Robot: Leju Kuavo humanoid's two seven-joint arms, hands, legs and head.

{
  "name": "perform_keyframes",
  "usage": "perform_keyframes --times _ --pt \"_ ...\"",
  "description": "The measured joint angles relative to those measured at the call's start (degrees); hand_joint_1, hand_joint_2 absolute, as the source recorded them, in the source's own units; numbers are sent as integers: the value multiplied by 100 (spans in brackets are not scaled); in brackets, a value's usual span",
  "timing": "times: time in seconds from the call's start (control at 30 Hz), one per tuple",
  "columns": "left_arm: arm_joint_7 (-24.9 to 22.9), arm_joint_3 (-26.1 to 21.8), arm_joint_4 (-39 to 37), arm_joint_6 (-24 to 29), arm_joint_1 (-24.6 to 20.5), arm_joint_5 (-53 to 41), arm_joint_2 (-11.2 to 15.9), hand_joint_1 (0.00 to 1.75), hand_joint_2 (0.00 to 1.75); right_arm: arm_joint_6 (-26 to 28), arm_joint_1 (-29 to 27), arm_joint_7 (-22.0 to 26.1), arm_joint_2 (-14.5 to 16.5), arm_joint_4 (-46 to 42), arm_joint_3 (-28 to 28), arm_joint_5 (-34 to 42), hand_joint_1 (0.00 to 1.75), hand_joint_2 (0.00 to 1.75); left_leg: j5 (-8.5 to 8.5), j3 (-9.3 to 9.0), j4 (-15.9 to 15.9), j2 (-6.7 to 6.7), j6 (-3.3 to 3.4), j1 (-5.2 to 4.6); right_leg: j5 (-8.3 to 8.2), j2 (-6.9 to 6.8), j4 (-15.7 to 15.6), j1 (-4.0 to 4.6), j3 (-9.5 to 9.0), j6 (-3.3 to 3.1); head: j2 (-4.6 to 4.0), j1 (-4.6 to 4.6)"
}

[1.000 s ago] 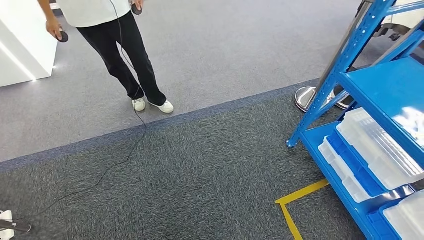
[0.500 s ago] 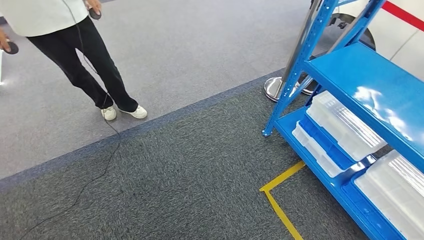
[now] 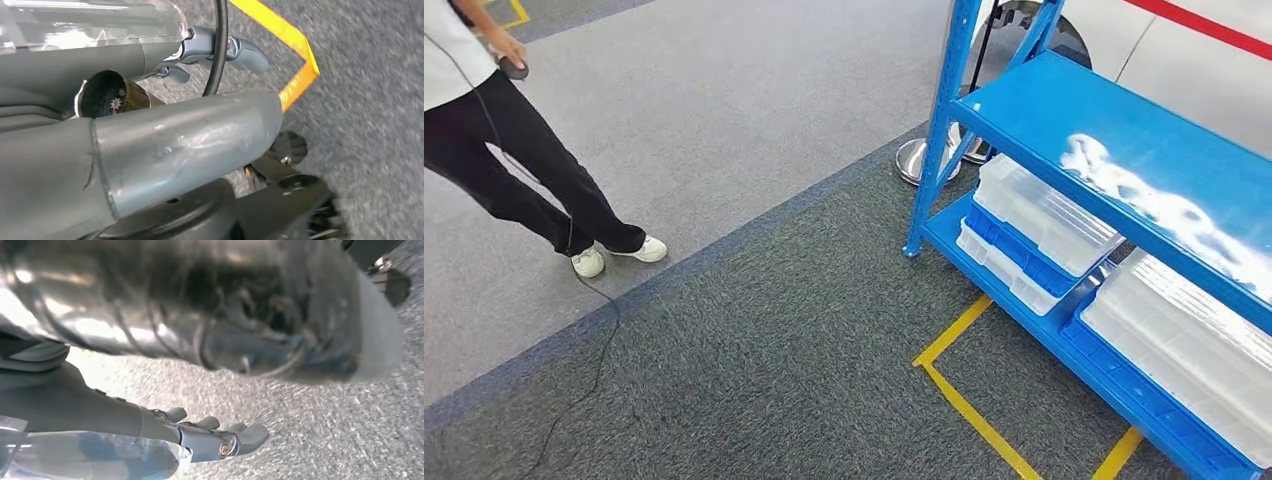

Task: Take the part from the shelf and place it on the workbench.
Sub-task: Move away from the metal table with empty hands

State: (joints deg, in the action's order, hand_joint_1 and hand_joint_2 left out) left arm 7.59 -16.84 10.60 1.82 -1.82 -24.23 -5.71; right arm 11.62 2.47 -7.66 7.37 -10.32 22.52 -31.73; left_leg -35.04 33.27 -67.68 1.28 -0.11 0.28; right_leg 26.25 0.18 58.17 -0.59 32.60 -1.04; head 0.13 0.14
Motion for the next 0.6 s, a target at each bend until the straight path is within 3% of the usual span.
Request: perform_keyframes --times 0.07,0.1,0.17,0.2,0.27,0.3,0.37,0.43,0.5,0.57,0.6 --pt "-1 -19 0 -9 14 33 -12 0 0 5 6 33 -3 1 3 -7 0 0 -160 289 -577 -68 -13 8 -3 146 26 3 20 -8 0 0" --pt "12 -36 0 -13 16 56 -19 0 0 6 6 44 -6 1 7 -12 0 0 -66 307 -576 -78 -11 13 -2 224 42 4 25 -6 0 0" --pt "70 -78 0 -20 12 106 -28 0 0 7 5 53 -11 1 18 -25 0 0 361 69 25 -184 7 34 5 386 76 0 29 5 0 0" --pt "105 -100 0 -23 9 118 -30 0 0 7 8 53 -13 0 24 -31 0 0 528 -83 403 -340 17 46 9 460 97 4 43 24 0 1" --pt "163 -137 0 -26 0 127 -41 0 0 10 18 51 -19 -1 30 -42 0 0 669 -250 845 -581 32 54 -3 595 126 -2 95 87 0 2" --pt "171 -150 0 -26 -12 128 -49 0 0 14 18 53 -22 -1 33 -45 0 0 656 -260 881 -611 41 45 -21 657 126 -7 123 129 0 1" --pt "118 -166 0 -17 -37 121 -68 0 0 27 3 77 -36 1 43 -51 0 0 701 -274 923 -474 96 42 -51 729 120 -28 157 203 0 1" --pt "19 -172 0 3 -45 103 -86 0 0 37 -6 105 -56 1 57 -63 0 0 752 -291 993 -311 183 61 103 483 342 -14 272 250 0 11" --pt "-42 -179 0 17 -35 94 -96 0 0 39 9 108 -66 1 74 -72 0 0 769 -286 1023 -144 235 54 470 144 978 -5 575 285 0 21" --pt "-63 -197 0 19 -23 102 -98 0 0 38 20 87 -66 1 86 -73 0 0 763 -272 1018 29 241 40 706 43 1581 -24 850 322 0 20" --pt "-64 -205 0 19 -23 107 -99 0 0 38 17 71 -66 1 91 -73 0 0 759 -271 1016 113 236 38 674 16 1628 -33 854 335 0 20"
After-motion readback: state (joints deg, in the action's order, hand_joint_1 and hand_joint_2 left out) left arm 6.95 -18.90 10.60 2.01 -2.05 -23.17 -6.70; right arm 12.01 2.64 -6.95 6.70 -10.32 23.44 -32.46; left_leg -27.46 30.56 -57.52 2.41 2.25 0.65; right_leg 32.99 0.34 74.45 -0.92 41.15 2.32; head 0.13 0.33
